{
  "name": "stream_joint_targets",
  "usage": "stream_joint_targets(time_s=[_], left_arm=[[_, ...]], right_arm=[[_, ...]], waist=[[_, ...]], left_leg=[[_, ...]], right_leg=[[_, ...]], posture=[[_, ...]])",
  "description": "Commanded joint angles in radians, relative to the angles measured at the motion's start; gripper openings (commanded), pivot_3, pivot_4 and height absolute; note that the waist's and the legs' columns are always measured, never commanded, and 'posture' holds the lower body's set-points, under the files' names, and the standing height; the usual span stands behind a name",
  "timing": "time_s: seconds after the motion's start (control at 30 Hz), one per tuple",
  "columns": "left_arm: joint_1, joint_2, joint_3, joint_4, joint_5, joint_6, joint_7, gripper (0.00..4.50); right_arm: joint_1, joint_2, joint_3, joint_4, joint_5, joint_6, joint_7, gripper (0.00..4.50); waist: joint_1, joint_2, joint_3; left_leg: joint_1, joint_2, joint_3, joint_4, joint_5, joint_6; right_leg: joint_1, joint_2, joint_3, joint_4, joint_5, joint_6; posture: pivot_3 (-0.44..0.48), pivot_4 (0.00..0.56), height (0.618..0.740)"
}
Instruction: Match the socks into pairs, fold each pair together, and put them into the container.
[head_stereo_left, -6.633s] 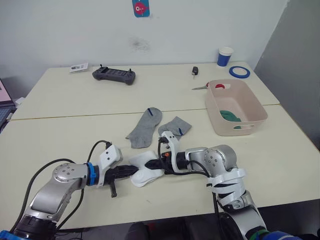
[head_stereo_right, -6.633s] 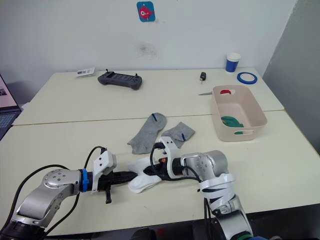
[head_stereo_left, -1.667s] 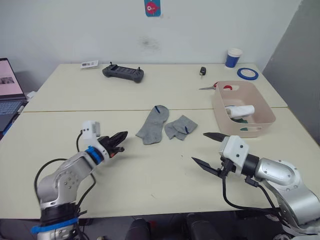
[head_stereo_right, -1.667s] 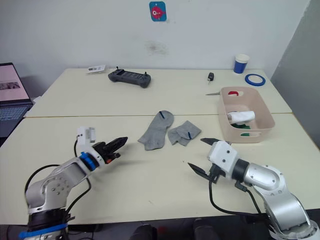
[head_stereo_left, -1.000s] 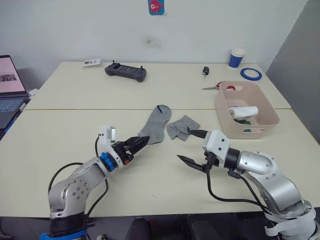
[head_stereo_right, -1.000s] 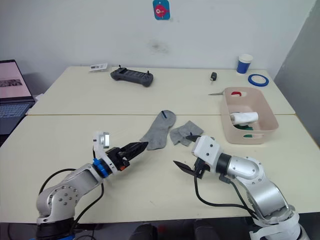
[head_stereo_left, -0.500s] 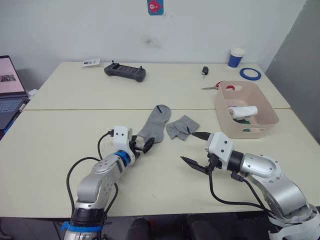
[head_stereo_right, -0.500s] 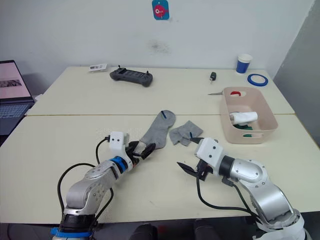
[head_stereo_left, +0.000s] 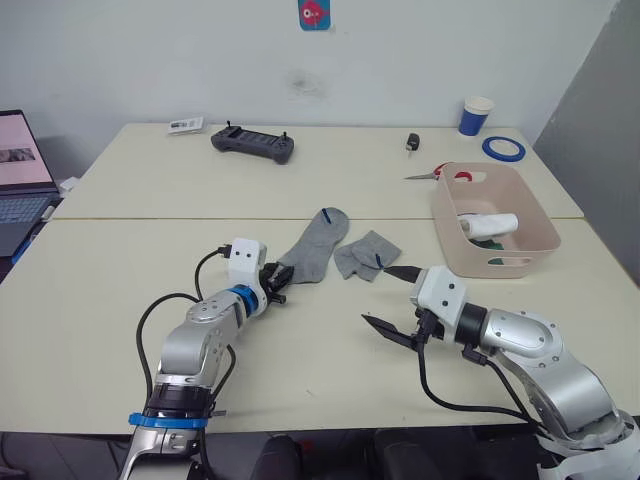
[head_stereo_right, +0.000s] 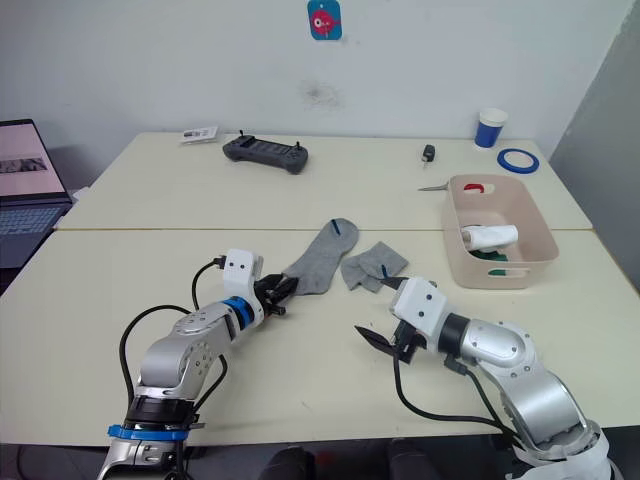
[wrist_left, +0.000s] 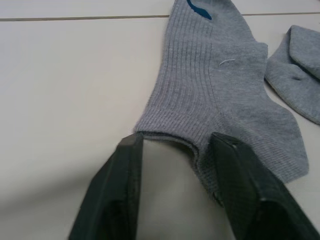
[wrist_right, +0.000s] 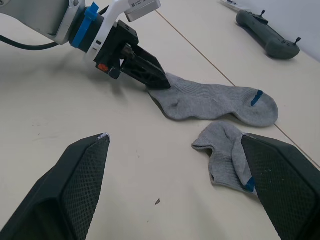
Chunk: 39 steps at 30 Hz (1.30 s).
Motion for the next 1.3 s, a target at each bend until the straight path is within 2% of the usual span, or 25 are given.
stream_joint_targets(time_s=[0.03,0.1,0.13,0.43,0.63,0.7,0.8,0.97,1.03,1.1,1.2,1.3], left_arm=[[0.025,0.0,0.002,-0.003,-0.009,0.026,-0.026,0.83],[0.041,0.005,0.018,-0.033,-0.025,0.034,-0.044,0.19],[0.053,0.011,0.024,-0.053,-0.032,0.037,-0.056,0.02],[0.251,0.125,0.155,-0.28,-0.166,0.07,-0.185,0.02],[0.403,0.206,0.359,-0.401,-0.356,0.127,-0.284,0.02],[0.433,0.257,0.428,-0.402,-0.398,0.143,-0.314,0.02],[0.441,0.385,0.572,-0.366,-0.493,0.202,-0.392,0.02],[0.427,0.598,0.639,-0.397,-0.623,0.317,-0.526,0.02],[0.351,0.649,0.622,-0.425,-0.733,0.39,-0.511,0.02],[0.282,0.66,0.553,-0.467,-0.804,0.438,-0.474,0.02],[0.216,0.643,0.434,-0.512,-0.843,0.474,-0.437,0.02],[0.151,0.588,0.23,-0.546,-0.789,0.465,-0.428,0.02]], right_arm=[[-0.001,-0.006,-0.009,-0.039,0.008,-0.009,-0.002,4.5],[-0.003,-0.006,-0.008,-0.037,0.008,-0.011,0.0,4.5],[-0.003,-0.007,-0.007,-0.037,0.007,-0.012,0.0,4.5],[-0.007,-0.009,-0.005,-0.031,0.013,-0.023,0.014,4.5],[-0.003,-0.011,-0.007,-0.025,0.016,-0.039,0.028,4.5],[-0.001,-0.013,-0.008,-0.022,0.017,-0.045,0.033,4.5],[-0.005,-0.007,-0.005,-0.014,0.024,-0.052,0.043,4.5],[-0.018,-0.001,-0.003,-0.003,0.037,-0.054,0.058,4.5],[-0.018,-0.007,-0.02,-0.002,0.048,-0.047,0.063,4.5],[-0.01,-0.024,-0.043,-0.007,0.062,-0.035,0.071,4.5],[0.008,-0.065,-0.078,-0.018,0.083,-0.018,0.087,4.5],[0.044,-0.131,-0.145,-0.05,0.124,0.031,0.11,4.5]], waist=[[0.0,0.0,0.0],[0.0,0.0,0.0],[0.0,0.0,0.0],[-0.008,0.0,0.0],[-0.009,0.0,0.0],[-0.009,0.0,0.001],[-0.009,-0.001,0.002],[-0.005,0.0,0.002],[0.0,-0.001,0.003],[0.002,-0.001,0.003],[0.0,0.0,0.004],[0.0,0.001,0.004]], left_leg=[[0.0,0.0,0.0,0.0,0.0,0.0],[0.0,0.0,0.0,0.0,0.0,0.0],[0.0,0.0,0.0,0.0,0.0,0.0],[0.0,0.001,0.0,-0.002,0.0,0.0],[0.0,0.001,0.0,-0.002,0.0,0.0],[0.0,0.001,0.0,-0.002,0.0,0.0],[0.0,0.002,-0.001,-0.003,0.0,0.0],[0.0,0.001,0.0,-0.003,0.0,0.0],[-0.001,0.001,0.001,-0.004,0.0,0.0],[-0.001,0.001,0.001,-0.003,0.0,0.0],[-0.001,0.0,0.002,-0.004,0.0,0.0],[-0.001,0.0,0.002,-0.004,0.0,0.0]], right_leg=[[0.0,0.0,0.0,0.0,0.0,0.0],[0.0,0.0,0.0,0.0,0.0,0.0],[0.0,0.0,0.0,0.0,0.0,0.0],[-0.001,0.0,0.0,-0.001,0.0,0.0],[-0.001,-0.001,0.0,-0.002,0.0,-0.001],[-0.001,-0.001,0.0,-0.002,-0.001,-0.001],[-0.002,0.0,0.0,-0.002,-0.003,-0.005],[-0.002,-0.002,-0.001,-0.004,-0.005,-0.009],[-0.001,-0.003,0.0,-0.005,-0.005,-0.009],[-0.001,-0.003,-0.001,-0.006,-0.005,-0.008],[-0.001,-0.004,0.0,-0.007,-0.001,-0.001],[-0.001,-0.003,0.0,-0.006,-0.001,0.0]], posture=[[0.0,0.15,0.74],[0.0,0.15,0.74],[0.0,0.15,0.74],[0.0,0.15,0.74],[0.0,0.15,0.74],[0.0,0.15,0.74],[0.0,0.15,0.74],[0.0,0.15,0.74],[0.0,0.15,0.74],[0.0,0.15,0.74],[0.0,0.15,0.74],[0.0,0.15,0.74]])
